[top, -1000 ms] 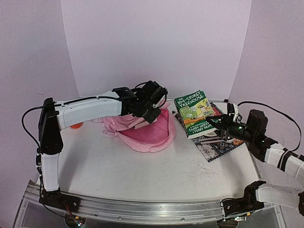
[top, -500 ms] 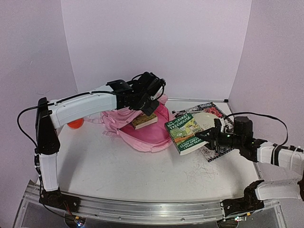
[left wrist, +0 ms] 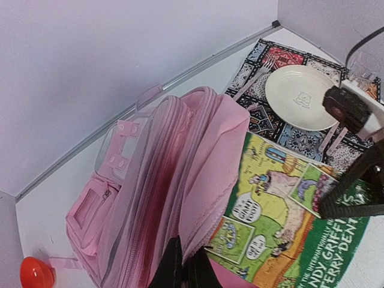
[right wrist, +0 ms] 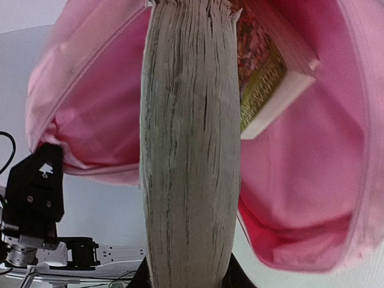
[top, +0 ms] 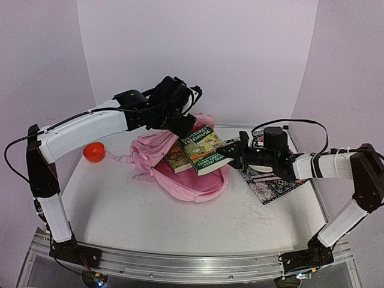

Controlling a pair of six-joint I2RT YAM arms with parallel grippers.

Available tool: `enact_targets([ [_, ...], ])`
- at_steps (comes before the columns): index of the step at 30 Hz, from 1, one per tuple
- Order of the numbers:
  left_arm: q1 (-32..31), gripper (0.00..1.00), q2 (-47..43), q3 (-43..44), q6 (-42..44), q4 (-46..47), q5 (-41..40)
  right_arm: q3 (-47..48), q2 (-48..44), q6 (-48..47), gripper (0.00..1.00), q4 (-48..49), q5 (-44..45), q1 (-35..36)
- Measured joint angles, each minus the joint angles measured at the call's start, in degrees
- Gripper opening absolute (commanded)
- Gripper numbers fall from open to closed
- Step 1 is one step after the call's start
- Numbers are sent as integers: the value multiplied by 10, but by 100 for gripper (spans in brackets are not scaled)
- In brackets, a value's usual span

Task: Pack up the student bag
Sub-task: Place the book in the largest pocket of the bag.

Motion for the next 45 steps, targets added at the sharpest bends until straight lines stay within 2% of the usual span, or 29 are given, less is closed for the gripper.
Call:
enact_targets([
  [9,0,0,-31,-17,-35,-14,22,83,126,22,0,22,-1,18],
  [20,-1,0,-50,-29,-69,-19,62,139,215,22,0,19,6,32],
  [29,-1,0,-101,-92,-79,-17,111,259,290,13,1,-35,10,33],
  [33,0,0,-114,-107,-82,-13,120,299,315,9,15,-57,10,35],
  [36,-1,0,-115,-113,-88,-8,126,308,321,5,36,-70,12,36],
  [40,-1,0,-116,-122,-94,0,122,309,321,-13,56,-85,22,36],
  [45,-3,0,-121,-139,-99,13,104,290,293,-49,69,-128,45,36],
])
